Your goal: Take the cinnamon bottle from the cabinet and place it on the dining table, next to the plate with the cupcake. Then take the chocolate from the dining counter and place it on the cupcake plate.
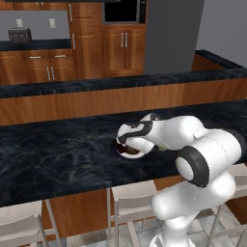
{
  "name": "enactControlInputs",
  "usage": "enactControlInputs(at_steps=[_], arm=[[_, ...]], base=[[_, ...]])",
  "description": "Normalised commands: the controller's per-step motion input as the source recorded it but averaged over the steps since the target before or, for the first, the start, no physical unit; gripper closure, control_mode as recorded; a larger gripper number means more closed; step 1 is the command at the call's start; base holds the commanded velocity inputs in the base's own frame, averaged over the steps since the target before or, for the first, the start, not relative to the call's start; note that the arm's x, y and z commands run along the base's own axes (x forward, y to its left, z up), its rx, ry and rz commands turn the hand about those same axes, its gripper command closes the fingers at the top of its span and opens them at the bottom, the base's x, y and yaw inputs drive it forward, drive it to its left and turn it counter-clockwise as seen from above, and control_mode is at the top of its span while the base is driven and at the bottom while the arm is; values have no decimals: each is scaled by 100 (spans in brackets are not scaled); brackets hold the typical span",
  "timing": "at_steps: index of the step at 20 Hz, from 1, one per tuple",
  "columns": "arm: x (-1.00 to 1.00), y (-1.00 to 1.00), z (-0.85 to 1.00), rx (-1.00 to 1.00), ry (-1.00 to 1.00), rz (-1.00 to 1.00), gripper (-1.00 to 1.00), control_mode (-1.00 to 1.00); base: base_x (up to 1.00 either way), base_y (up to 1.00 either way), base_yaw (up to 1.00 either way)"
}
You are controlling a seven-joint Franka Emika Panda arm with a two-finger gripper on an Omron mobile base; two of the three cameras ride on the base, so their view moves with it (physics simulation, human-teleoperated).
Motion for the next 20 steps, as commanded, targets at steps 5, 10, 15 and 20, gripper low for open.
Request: enactControlInputs(at_steps=[5,10,15,20], arm=[[-36,-13,47,0,14,0,-100,-100],[-37,-17,49,-4,25,0,-100,-100],[-46,-18,37,-7,30,0,-100,-100],[-73,-13,11,-1,14,0,-100,-100]], base=[[0,0,0],[0,0,0],[0,0,0],[0,0,0]])
